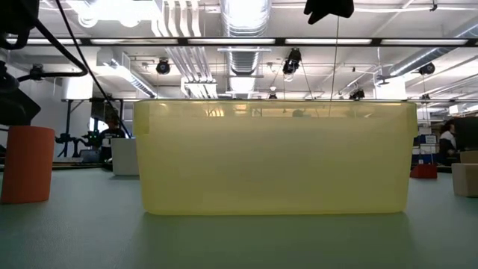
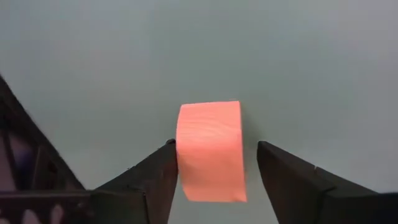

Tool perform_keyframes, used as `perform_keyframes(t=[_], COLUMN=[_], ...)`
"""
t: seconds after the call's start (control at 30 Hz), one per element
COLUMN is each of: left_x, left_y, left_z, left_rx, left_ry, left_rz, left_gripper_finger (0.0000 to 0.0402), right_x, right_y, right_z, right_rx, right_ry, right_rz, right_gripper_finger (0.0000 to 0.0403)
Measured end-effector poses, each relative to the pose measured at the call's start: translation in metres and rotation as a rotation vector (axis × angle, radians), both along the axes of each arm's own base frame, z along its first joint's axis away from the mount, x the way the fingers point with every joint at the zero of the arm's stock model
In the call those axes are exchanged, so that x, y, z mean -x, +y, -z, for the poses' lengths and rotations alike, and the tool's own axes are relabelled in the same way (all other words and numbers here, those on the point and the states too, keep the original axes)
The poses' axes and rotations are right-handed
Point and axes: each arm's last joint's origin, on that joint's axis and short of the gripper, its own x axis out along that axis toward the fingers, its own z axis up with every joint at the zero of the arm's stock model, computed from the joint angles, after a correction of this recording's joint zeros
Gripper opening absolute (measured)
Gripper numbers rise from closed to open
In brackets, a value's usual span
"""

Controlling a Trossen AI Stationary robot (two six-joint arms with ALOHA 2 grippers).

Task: Sort & place blocks by color
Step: Put the light orange half-cylinder block into the yellow bin

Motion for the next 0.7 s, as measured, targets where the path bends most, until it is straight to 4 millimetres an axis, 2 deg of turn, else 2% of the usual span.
perform_keyframes(t=[0.23, 0.4, 0.57, 0.7], left_x=[-0.003, -0.003, -0.005, -0.006], left_y=[-0.003, -0.003, -0.004, -0.005], left_z=[0.004, 0.002, -0.016, -0.045], left_rx=[0.0, 0.005, 0.031, 0.04], left_ry=[0.0, -0.008, -0.049, -0.074], left_rz=[0.003, 0.003, 0.003, 0.012], left_gripper_finger=[0.0123, 0.0122, 0.0122, 0.0122], right_x=[0.0, 0.0, -0.001, -0.003], right_y=[0.0, 0.0, 0.0, -0.001], right_z=[0.0, 0.0, 0.0, -0.003], right_rx=[0.0, 0.001, 0.003, 0.012], right_ry=[0.0, -0.001, -0.006, -0.042], right_rz=[0.0, 0.0, -0.002, -0.004], right_gripper_finger=[0.0123, 0.0121, 0.0122, 0.0117])
